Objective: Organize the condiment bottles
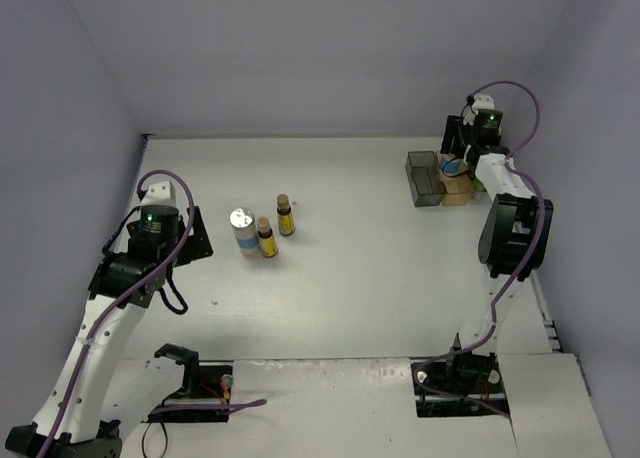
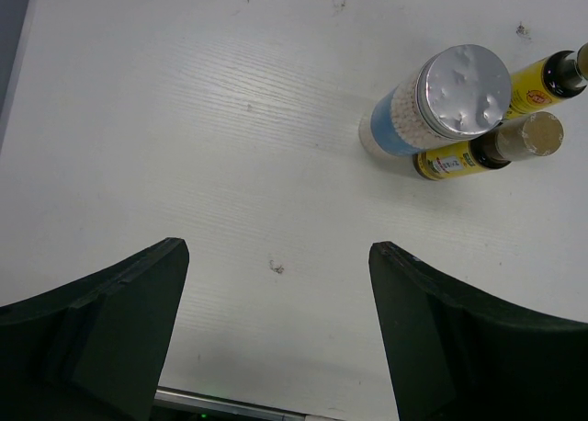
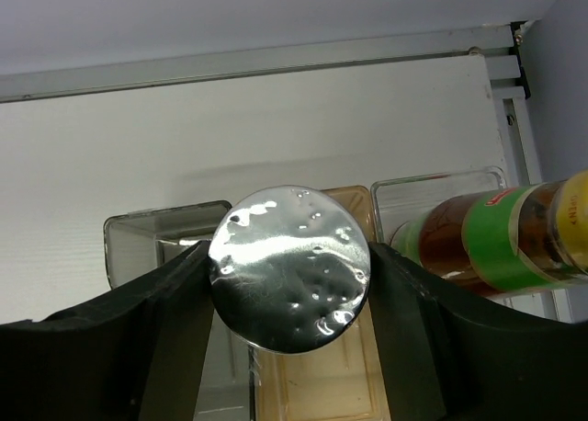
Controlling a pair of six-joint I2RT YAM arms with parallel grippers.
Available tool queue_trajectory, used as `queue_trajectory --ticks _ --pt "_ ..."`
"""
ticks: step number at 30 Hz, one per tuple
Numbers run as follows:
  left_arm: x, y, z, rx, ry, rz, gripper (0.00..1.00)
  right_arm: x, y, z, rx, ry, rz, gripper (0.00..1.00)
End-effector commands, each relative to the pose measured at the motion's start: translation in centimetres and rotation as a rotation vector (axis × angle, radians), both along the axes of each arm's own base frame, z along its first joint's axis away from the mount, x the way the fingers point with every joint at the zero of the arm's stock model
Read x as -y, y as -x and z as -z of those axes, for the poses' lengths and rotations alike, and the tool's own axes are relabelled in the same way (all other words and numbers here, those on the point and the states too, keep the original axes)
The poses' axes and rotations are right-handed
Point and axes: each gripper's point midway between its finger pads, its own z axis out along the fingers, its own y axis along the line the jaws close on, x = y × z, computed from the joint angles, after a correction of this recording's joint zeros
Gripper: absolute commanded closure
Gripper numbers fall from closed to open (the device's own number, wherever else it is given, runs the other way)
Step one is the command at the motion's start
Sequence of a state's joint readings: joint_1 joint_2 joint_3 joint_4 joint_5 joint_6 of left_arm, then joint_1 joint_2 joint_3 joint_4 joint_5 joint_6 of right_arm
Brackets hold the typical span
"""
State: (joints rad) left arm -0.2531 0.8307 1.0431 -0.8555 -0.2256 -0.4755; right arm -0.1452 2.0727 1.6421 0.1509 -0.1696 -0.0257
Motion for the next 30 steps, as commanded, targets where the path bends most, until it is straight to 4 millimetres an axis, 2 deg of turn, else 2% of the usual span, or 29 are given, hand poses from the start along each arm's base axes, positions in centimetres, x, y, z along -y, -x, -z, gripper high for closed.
queue_trajectory --ticks 1,2,4,5,7,8,9,11,12,15,17,18,19,22,23,25,26,27,28,30 --pt "0.1 -1.3 -2.8 0.099 0.021 -0.009 0.19 0.2 -1.8 -7.5 0.214 0.010 -0.013 0.37" --pt "0.2 -1.3 -2.7 0.099 0.024 -0.006 0.19 0.2 -1.6 -8.1 0.220 0.013 -0.016 0.26" --pt "0.4 -1.3 -2.7 0.100 0.030 -0.001 0.19 0.0 -1.3 -9.2 0.232 0.017 -0.025 0.18" --pt "0.3 -1.3 -2.7 0.101 0.030 -0.002 0.20 -0.3 -0.9 -10.6 0.253 0.024 -0.033 0.14" --pt "0.4 -1.3 -2.9 0.105 0.034 0.001 0.20 -0.9 -0.4 -12.3 0.274 0.031 -0.050 0.10" --pt "0.4 -1.3 -2.9 0.109 0.034 0.004 0.20 -1.3 0.3 -14.0 0.299 0.039 -0.061 0.09" --pt "0.4 -1.3 -3.0 0.114 0.035 0.002 0.20 -1.6 0.7 -14.9 0.310 0.043 -0.070 0.08" --pt "0.4 -1.2 -3.1 0.115 0.037 0.005 0.19 -3.0 2.0 -17.7 0.345 0.048 -0.102 0.07" --pt "0.4 -1.2 -3.1 0.118 0.040 0.004 0.20 -3.9 2.4 -18.5 0.353 0.042 -0.130 0.07" --pt "0.4 -1.0 -3.1 0.119 0.043 0.003 0.19 -8.2 4.9 -21.3 0.381 0.036 -0.228 0.06" --pt "0.5 -0.8 -3.1 0.119 0.048 0.003 0.19 -12.8 7.1 -22.1 0.383 0.033 -0.326 0.06" --pt "0.5 -0.7 -3.1 0.118 0.052 0.001 0.19 -14.5 7.9 -22.2 0.381 0.030 -0.359 0.06" --pt "0.5 -0.6 -3.1 0.115 0.055 0.001 0.19 -17.8 9.5 -22.4 0.381 0.014 -0.432 0.06" --pt "0.3 0.0 -3.2 0.106 0.056 -0.006 0.19 -23.0 12.4 -22.6 0.382 -0.020 -0.555 0.07" --pt "0.2 0.2 -3.4 0.110 0.056 -0.009 0.19 -26.5 13.9 -22.3 0.374 -0.034 -0.634 0.07" --pt "0.1 0.6 -3.6 0.113 0.059 -0.015 0.19 -29.9 15.5 -22.1 0.360 -0.053 -0.716 0.06" --pt "0.0 0.7 -3.6 0.112 0.063 -0.022 0.19 -33.1 17.1 -22.0 0.355 -0.067 -0.791 0.06" --pt "0.1 0.9 -3.8 0.116 0.067 -0.019 0.19 -34.7 17.9 -21.8 0.348 -0.074 -0.829 0.06" --pt "0.0 1.2 -3.8 0.114 0.067 -0.021 0.19 -36.2 18.2 -20.7 0.320 -0.067 -0.861 0.06" --pt "0.0 1.3 -3.8 0.116 0.073 -0.019 0.20 -39.5 19.8 -20.4 0.308 -0.074 -0.927 0.06"
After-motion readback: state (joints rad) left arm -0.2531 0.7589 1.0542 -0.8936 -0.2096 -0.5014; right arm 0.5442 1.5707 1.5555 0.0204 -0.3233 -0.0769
